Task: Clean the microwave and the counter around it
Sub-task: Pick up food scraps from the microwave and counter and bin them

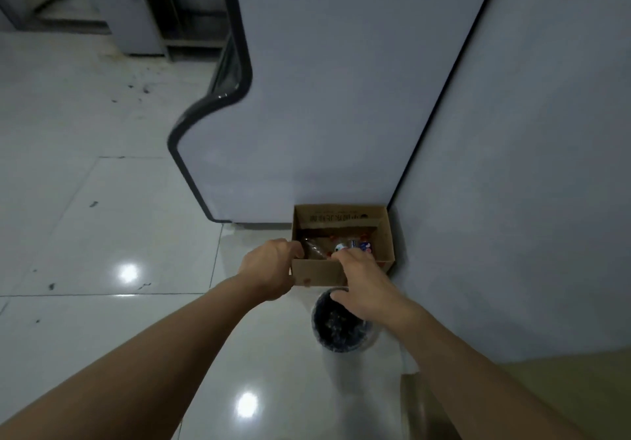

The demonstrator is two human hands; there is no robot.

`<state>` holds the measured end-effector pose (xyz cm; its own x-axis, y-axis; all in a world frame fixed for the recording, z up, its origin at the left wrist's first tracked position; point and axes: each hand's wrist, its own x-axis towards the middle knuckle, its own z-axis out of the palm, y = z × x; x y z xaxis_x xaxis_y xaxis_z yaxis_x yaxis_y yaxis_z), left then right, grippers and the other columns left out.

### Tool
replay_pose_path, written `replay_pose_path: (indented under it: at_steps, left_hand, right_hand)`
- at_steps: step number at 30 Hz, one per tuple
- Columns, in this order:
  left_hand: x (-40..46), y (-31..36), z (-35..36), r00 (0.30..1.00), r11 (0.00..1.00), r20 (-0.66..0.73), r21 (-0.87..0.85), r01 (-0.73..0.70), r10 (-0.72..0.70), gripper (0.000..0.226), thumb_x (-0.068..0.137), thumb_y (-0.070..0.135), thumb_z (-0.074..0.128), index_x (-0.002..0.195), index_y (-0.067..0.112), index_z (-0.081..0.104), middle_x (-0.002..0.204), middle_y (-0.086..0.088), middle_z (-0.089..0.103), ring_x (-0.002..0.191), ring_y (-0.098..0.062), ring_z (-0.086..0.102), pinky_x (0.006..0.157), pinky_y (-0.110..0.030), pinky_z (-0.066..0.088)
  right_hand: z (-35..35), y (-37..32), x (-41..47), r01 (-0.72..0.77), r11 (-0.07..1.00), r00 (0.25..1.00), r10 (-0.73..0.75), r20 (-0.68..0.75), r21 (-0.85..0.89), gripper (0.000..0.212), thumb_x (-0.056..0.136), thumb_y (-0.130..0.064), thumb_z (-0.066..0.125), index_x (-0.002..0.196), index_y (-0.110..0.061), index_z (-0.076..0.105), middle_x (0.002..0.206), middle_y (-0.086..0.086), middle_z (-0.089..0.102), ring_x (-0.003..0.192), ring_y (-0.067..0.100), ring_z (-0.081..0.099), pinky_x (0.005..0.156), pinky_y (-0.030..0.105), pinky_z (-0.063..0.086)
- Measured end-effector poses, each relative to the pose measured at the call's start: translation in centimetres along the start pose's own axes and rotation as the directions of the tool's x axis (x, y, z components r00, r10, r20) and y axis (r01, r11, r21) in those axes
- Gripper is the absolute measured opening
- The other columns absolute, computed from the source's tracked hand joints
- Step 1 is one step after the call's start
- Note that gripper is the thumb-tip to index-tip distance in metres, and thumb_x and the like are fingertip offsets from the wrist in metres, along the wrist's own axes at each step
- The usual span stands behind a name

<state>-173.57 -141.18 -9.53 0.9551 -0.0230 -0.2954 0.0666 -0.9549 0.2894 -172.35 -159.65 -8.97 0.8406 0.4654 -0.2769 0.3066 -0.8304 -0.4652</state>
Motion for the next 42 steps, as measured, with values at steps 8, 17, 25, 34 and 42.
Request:
replay_pose_path:
  at_steps: [8, 17, 25, 34, 42]
  left_hand:
    - [-6.4, -1.7, -10.2, 0.994, 0.995, -0.033, -0.023, 0.101, -0.102, 0.052, 0.081, 0.022, 0.07, 0.128, 0.022, 0.049, 0.129, -0.003, 0.054, 0.113, -0.02, 0.055, 0.092, -0.033, 0.05]
    - [-14.3, -4.3, -17.2, 0.948, 0.964, -0.18, -0.09, 0.249, -0.262, 0.051, 0.08, 0.027, 0.072, 0.126, 0.024, 0.05, 0.126, -0.001, 0.057, 0.109, -0.018, 0.057, 0.087, -0.03, 0.05]
    - [-21.2, -10.7, -22.4, 0.883, 0.919, -0.256, -0.151, 0.364, -0.392, 0.053, 0.081, 0.026, 0.07, 0.129, 0.022, 0.048, 0.126, -0.001, 0.057, 0.108, -0.019, 0.057, 0.086, -0.032, 0.05]
    - [-22.8, -22.8, -28.0, 0.853, 0.911, -0.321, -0.179, 0.371, -0.411, 0.051, 0.079, 0.025, 0.07, 0.127, 0.024, 0.05, 0.123, 0.001, 0.057, 0.106, -0.016, 0.056, 0.085, -0.032, 0.051]
    - [-22.2, -35.6, -34.3, 0.872, 0.932, -0.332, -0.16, 0.324, -0.36, 0.051, 0.079, 0.024, 0.069, 0.127, 0.025, 0.05, 0.123, 0.002, 0.058, 0.108, -0.016, 0.056, 0.088, -0.034, 0.05]
  right_hand:
    - [-7.1, -8.5, -2.1, 0.134, 0.988, 0.991, -0.136, -0.019, -0.078, 0.06, 0.084, -0.028, 0.064, 0.136, -0.016, 0.036, 0.137, 0.003, 0.038, 0.126, 0.021, 0.032, 0.103, 0.037, 0.037]
    - [-11.1, -16.6, -3.2, 0.288, 0.946, 0.958, -0.282, 0.059, -0.147, 0.06, 0.088, -0.029, 0.059, 0.139, -0.015, 0.032, 0.141, 0.006, 0.036, 0.129, 0.024, 0.032, 0.106, 0.034, 0.034]
    - [-11.4, -25.4, -1.5, 0.385, 0.896, 0.923, -0.379, 0.071, -0.22, 0.068, 0.084, -0.034, 0.064, 0.141, -0.018, 0.032, 0.142, 0.004, 0.036, 0.13, 0.023, 0.033, 0.104, 0.035, 0.034]
    - [-9.3, -38.3, 4.6, 0.42, 0.874, 0.907, -0.417, 0.067, -0.243, 0.069, 0.084, -0.033, 0.064, 0.142, -0.019, 0.029, 0.145, 0.005, 0.031, 0.134, 0.024, 0.03, 0.106, 0.039, 0.035]
    - [-8.2, -50.7, 11.1, 0.372, 0.894, 0.925, -0.378, 0.023, -0.25, 0.07, 0.086, -0.035, 0.062, 0.144, -0.02, 0.026, 0.145, 0.004, 0.029, 0.134, 0.023, 0.029, 0.105, 0.039, 0.036]
